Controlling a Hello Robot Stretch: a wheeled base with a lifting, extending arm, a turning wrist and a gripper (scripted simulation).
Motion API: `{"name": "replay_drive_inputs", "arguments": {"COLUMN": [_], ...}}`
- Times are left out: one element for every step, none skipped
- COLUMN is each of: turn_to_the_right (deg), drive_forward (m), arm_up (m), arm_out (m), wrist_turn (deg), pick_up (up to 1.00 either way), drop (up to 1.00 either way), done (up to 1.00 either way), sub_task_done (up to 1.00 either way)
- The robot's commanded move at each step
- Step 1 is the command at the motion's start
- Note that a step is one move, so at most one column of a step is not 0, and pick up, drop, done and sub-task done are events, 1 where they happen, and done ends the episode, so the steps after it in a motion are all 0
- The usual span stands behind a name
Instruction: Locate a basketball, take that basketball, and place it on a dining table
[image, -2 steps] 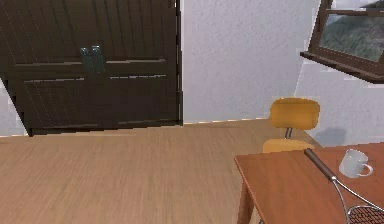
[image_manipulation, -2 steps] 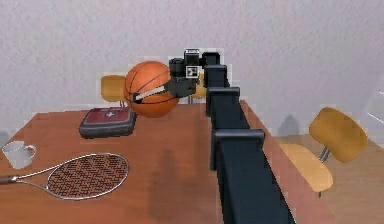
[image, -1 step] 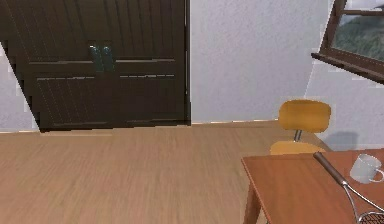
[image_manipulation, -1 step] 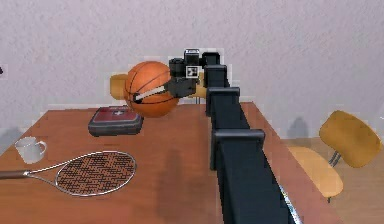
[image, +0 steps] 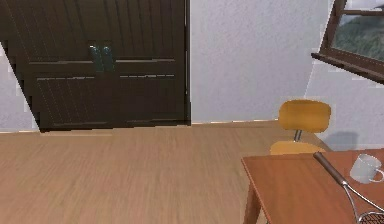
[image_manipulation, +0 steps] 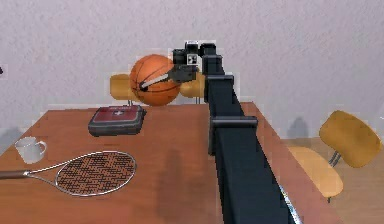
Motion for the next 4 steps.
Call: {"name": "replay_drive_inputs", "arguments": {"turn_to_the_right": [0.0, 0.0, 0.0, 0.0], "drive_forward": [0.00, 0.00, 0.00, 0.00], "arm_up": [0.00, -0.02, -0.32, 0.00], "arm_out": [0.00, 0.00, 0.00, 0.00], "wrist_turn": [21.0, 0.0, 0.0, 0.0], "pick_up": [0.00, 0.00, 0.00, 0.00], "drop": [0.00, 0.00, 0.00, 1.00], "done": [0.00, 0.00, 0.00, 0.00], "sub_task_done": [0.00, 0.00, 0.00, 0.00]}}
